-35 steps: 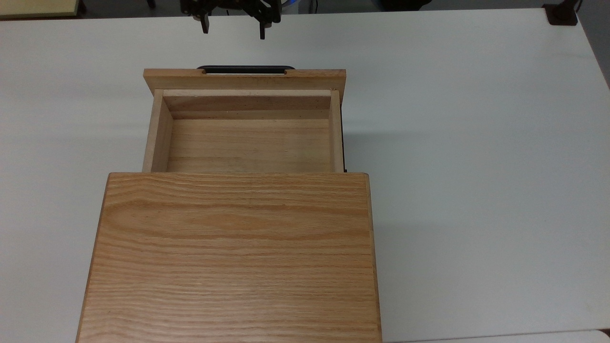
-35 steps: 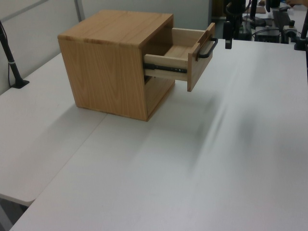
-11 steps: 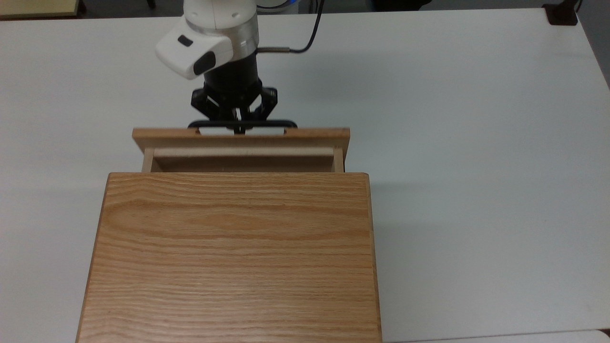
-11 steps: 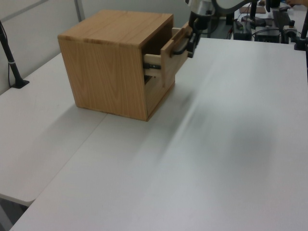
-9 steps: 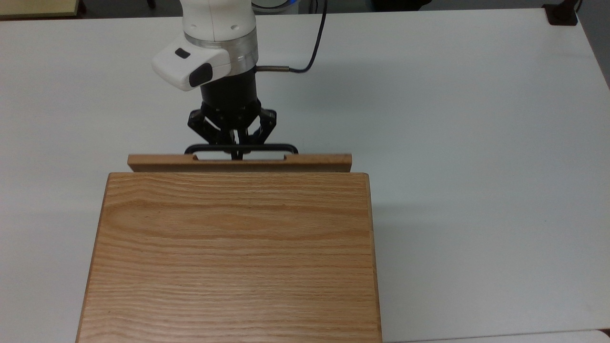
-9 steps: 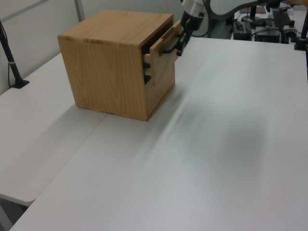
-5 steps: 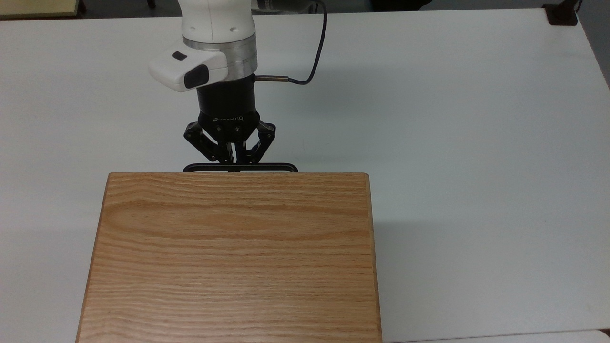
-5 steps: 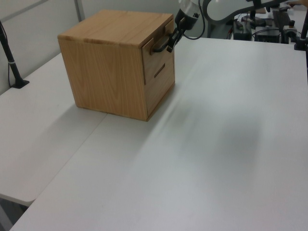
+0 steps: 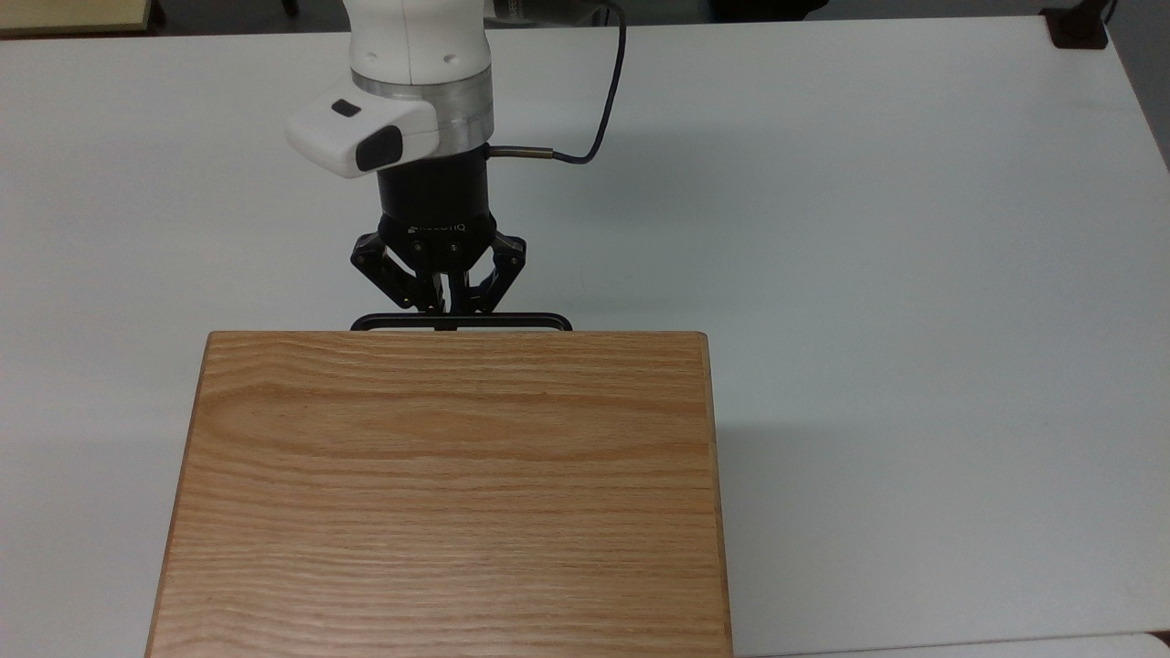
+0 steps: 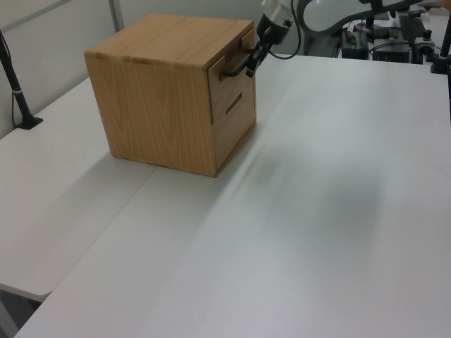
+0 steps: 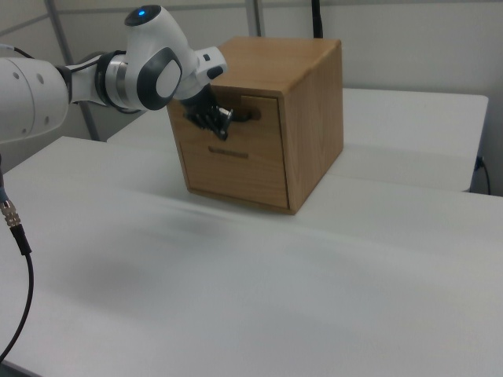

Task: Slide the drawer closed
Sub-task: 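Raise the gripper up and away from the closed drawer front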

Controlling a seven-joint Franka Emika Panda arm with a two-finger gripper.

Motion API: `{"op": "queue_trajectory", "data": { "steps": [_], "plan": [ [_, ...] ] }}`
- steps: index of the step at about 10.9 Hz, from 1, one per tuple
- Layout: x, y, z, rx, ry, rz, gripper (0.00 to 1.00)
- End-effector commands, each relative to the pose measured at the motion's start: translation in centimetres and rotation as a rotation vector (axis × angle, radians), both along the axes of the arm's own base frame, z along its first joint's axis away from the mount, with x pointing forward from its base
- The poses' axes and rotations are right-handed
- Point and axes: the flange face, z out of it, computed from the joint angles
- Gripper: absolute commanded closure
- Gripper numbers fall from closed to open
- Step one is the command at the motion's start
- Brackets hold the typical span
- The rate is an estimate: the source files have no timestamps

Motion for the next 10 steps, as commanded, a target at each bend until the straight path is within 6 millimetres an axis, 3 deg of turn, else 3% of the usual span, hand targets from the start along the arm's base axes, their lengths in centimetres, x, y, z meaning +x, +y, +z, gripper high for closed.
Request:
{"op": "queue_trajectory", "data": {
  "steps": [1,4,7,8,10],
  "plan": [
    [-3.5,-0.2,0.9,-0.061,0.234,0.027,1.0],
    [-8.2,-0.1,4.0,-0.061,0.429,0.016,1.0],
    [-12.8,-0.5,6.7,-0.057,0.466,0.003,1.0],
    [-13.6,-0.8,7.4,-0.05,0.466,-0.007,0.9],
    [-14.0,-1.1,7.4,-0.044,0.487,-0.034,0.26]
  ]
}}
